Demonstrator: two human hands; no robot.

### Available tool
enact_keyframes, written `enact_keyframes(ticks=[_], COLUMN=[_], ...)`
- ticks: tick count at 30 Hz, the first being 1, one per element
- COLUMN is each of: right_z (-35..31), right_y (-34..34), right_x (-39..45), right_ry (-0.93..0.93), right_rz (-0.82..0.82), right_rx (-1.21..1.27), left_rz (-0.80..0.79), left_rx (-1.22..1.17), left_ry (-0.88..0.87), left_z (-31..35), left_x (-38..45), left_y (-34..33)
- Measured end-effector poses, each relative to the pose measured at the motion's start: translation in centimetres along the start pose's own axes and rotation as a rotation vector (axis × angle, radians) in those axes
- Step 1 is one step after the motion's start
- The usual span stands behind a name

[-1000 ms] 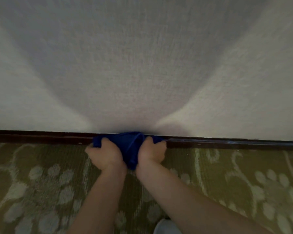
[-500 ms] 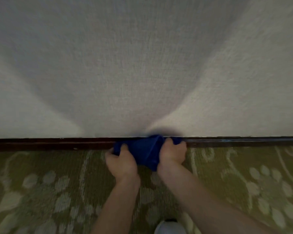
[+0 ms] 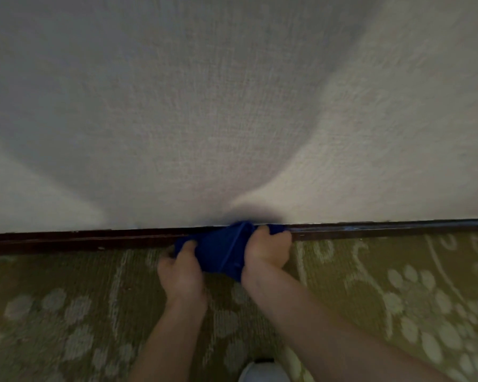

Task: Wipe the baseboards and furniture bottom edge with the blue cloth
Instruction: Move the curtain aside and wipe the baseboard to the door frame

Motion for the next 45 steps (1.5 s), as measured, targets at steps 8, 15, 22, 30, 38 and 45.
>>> enact_keyframes(ticks=[8, 15, 22, 30, 38, 45], right_z=[1.8, -1.0, 1.4, 3.8, 3.7, 1.6], right_y=[-2.8, 3.7, -4.5, -6.8, 1.9, 2.2], right_x=[-1.9, 3.3, -4.2, -5.0, 6.6, -0.6], right_ry=[-0.040, 0.010, 0.073, -0.071, -0.102, -0.088], right_rz=[-0.355, 0.076, -0.147, -0.504, -0.219, -0.417], right_rx=[0.017, 0.058, -0.091, -0.005, 0.094, -0.028], left_rz=[0.308, -0.226, 0.355, 0.493, -0.125, 0.214], left_rx=[-0.043, -0.050, -0.237, 0.149, 0.795, 0.019], left_ry=[-0.130, 0.223, -0.286, -0.699, -0.796, -0.065], left_z=[0.5, -2.7, 2.9, 4.9, -1.5, -0.1], left_x=[2.3, -1.7, 1.5, 5.0, -2.8, -2.7], left_y=[1.2, -3.4, 3.6, 5.0, -2.5, 2.9])
Point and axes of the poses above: each hand's wrist, its own x-axis towards the middle knuckle, its own y-axis out of the back of the hand, z = x × y, the point moved 5 cm from there along x, towards the middle knuckle, and after that the axes turned 2 degrees about x, right-handed, at the moved point
